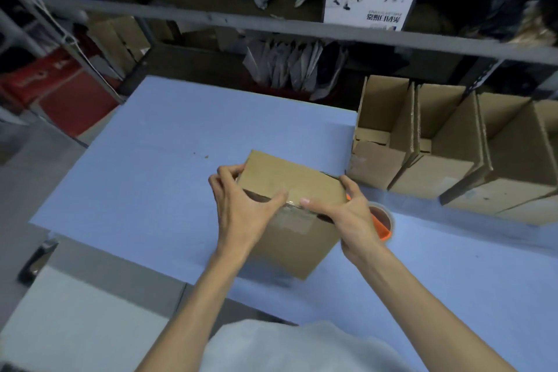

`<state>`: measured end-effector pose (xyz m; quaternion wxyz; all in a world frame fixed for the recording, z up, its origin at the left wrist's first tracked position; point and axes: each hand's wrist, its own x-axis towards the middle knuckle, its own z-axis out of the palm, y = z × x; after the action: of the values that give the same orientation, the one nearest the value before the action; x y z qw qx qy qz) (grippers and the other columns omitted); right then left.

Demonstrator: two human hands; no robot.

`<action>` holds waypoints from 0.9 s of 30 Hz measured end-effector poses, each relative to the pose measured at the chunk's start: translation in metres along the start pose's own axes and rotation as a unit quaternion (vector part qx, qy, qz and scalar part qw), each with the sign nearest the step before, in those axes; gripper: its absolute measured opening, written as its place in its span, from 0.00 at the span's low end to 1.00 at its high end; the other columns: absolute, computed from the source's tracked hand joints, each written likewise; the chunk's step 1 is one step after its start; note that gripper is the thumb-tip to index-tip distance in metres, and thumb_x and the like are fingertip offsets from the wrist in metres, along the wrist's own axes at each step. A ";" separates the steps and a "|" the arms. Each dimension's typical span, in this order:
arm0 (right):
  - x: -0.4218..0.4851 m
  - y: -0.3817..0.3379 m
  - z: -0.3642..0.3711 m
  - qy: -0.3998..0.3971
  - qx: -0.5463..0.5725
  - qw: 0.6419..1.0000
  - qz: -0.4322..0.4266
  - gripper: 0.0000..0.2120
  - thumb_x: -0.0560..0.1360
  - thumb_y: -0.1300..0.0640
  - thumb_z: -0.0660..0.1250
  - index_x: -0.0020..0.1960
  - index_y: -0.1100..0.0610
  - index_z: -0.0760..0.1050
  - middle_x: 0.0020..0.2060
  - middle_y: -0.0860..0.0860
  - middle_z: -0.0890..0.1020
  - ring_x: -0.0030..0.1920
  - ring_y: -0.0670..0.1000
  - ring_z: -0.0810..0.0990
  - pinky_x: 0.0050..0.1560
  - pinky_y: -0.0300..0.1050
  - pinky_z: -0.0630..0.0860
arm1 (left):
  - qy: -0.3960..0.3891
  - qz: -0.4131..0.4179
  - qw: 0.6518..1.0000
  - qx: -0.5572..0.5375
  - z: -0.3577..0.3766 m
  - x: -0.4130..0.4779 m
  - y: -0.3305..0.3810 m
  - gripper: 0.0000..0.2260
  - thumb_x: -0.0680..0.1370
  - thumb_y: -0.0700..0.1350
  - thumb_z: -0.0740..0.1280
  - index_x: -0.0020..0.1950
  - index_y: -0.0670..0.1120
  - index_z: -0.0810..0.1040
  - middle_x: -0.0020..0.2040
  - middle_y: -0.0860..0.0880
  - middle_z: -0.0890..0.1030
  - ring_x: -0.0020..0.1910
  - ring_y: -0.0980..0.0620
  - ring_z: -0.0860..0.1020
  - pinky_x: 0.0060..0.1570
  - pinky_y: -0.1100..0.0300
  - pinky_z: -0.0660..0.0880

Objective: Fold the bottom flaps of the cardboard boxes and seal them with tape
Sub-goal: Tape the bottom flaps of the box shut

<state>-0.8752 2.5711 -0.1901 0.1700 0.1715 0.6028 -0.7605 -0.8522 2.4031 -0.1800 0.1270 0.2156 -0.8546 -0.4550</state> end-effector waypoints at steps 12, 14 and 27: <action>0.008 -0.003 0.011 0.053 -0.161 0.982 -0.083 0.43 0.61 0.52 0.80 0.72 0.49 0.66 0.61 0.44 0.75 0.52 0.42 0.78 0.49 0.36 0.75 | -0.030 -0.166 0.982 -0.085 -0.006 0.002 -0.006 0.29 0.63 0.48 0.79 0.57 0.56 0.66 0.55 0.55 0.65 0.60 0.50 0.71 0.60 0.50 0.71; 0.007 0.004 0.014 0.077 -0.268 0.955 -0.099 0.52 0.51 0.39 0.81 0.71 0.48 0.65 0.58 0.40 0.73 0.58 0.43 0.73 0.57 0.40 0.71 | -0.032 -0.189 0.978 -0.084 -0.004 0.001 -0.007 0.27 0.65 0.45 0.77 0.56 0.55 0.65 0.56 0.54 0.65 0.62 0.47 0.70 0.61 0.47 0.70; 0.003 0.003 0.023 0.007 -0.517 0.762 -0.391 0.27 0.73 0.45 0.69 0.70 0.48 0.69 0.67 0.55 0.67 0.67 0.54 0.64 0.63 0.47 0.65 | -0.046 -0.221 0.974 -0.029 0.002 0.018 -0.014 0.26 0.68 0.49 0.74 0.60 0.51 0.63 0.58 0.49 0.63 0.61 0.46 0.66 0.49 0.53 0.67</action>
<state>-0.8775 2.5481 -0.1890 -0.0829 -0.1878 0.9203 -0.3330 -0.8652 2.3890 -0.1922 -0.0101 0.3743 -0.7769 -0.5062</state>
